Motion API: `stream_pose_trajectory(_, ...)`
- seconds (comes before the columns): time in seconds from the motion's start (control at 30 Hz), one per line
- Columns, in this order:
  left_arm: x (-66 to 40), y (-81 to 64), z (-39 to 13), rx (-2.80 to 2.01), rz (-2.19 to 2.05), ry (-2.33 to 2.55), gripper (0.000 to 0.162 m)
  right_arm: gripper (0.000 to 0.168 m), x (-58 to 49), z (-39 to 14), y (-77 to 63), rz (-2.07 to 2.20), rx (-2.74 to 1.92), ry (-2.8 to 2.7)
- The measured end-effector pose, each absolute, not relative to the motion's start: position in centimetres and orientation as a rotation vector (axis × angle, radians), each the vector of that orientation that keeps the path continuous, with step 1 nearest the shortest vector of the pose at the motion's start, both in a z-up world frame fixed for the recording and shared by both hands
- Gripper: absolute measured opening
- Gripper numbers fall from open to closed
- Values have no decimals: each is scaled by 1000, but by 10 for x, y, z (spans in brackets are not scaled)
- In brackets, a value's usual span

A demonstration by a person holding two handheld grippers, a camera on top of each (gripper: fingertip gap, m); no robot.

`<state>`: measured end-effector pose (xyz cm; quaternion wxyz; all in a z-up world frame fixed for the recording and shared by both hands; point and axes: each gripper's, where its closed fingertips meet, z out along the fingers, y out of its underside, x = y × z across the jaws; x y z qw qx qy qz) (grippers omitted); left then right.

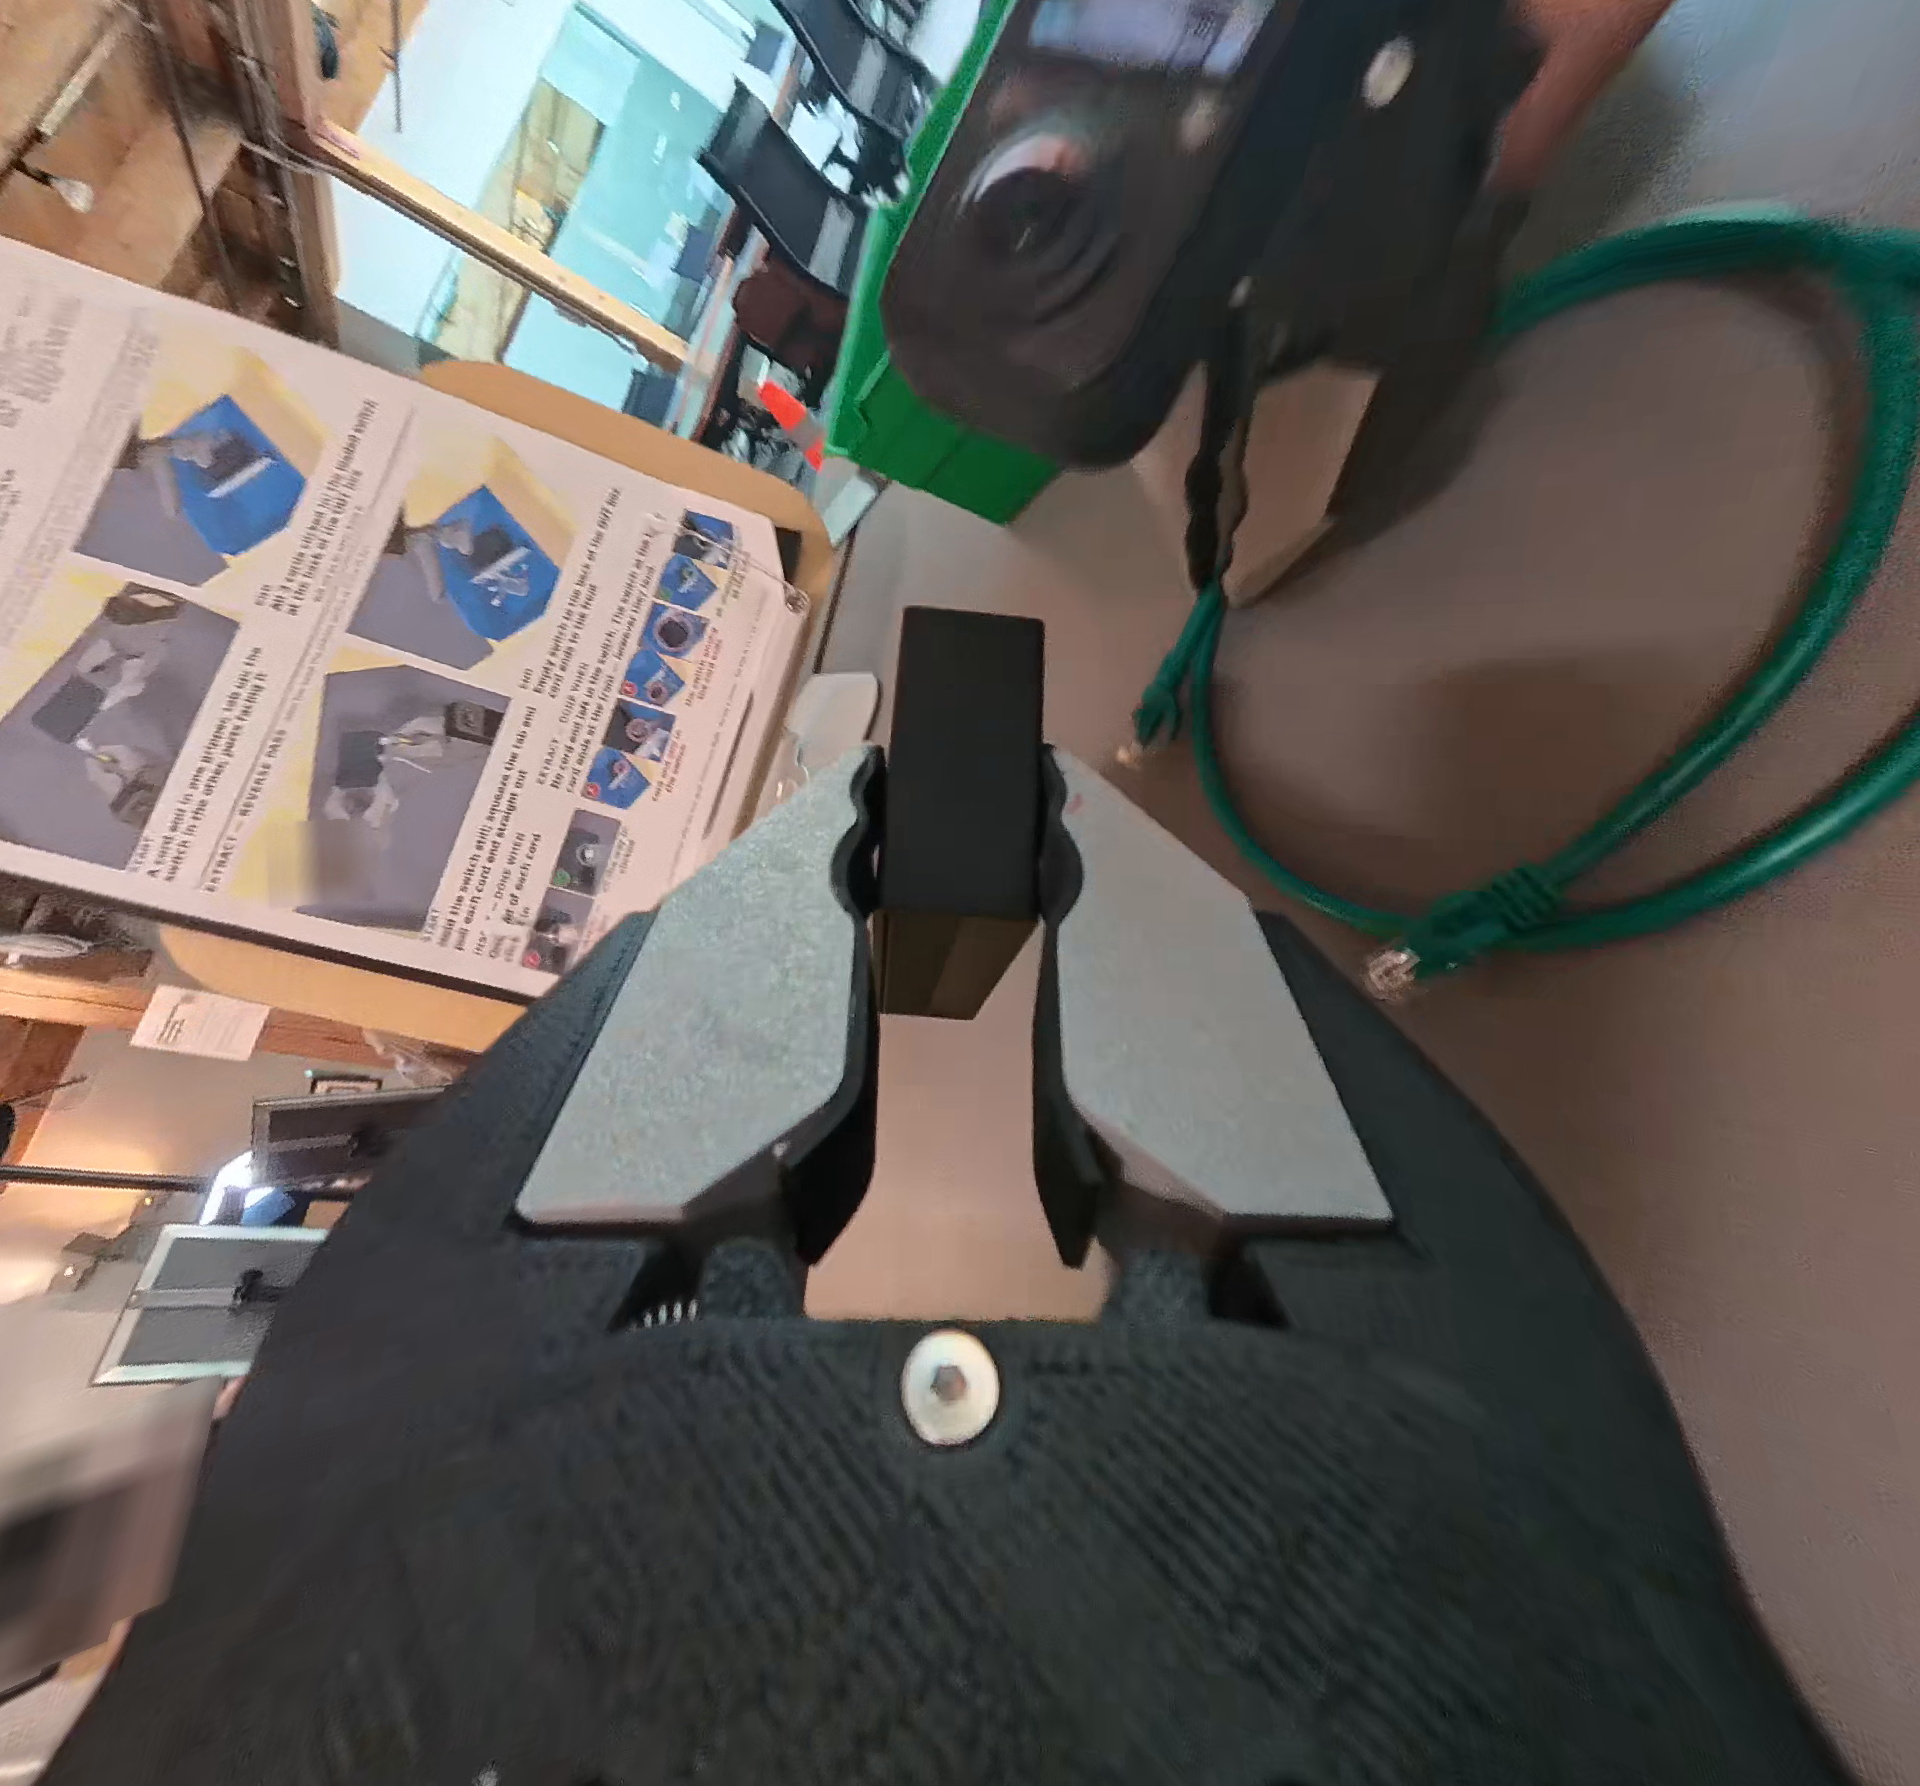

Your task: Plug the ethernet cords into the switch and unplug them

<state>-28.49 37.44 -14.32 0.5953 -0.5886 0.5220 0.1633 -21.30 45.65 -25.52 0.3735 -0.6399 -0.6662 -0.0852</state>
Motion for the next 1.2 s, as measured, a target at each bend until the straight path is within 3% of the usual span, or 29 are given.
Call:
stream_pose_trajectory(0.03, -284, 371, -137, -1344, 368, 1200, 25, 11, -218, -254, 458, -169, -1672, -1705)
stream_pose_trajectory(0.2, -273, 346, -108, -1231, 241, 1179, 26, 58, -242, -199, 424, 286, -1544, -1657)
stream_pose_trajectory(0.3, -256, 324, -91, -1148, 100, 1190, 26, 68, -248, -152, 378, 536, -1311, -1654)
stream_pose_trajectory(0.43, -230, 296, -76, -1057, -7, 1246, 26, 62, -252, -115, 330, 563, -1052, -1671)
stream_pose_trajectory(0.53, -211, 278, -72, -1030, -93, 1290, 26, 33, -253, -106, 314, 459, -899, -1692)
stream_pose_trajectory(0.83, -233, 309, -102, -1231, 152, 1313, 32, 26, -240, -107, 325, 210, -756, -1669)
stream_pose_trajectory(1.2, -224, 321, -106, -1166, 455, 1350, 27, 27, -239, -116, 334, 84, -760, -1759)
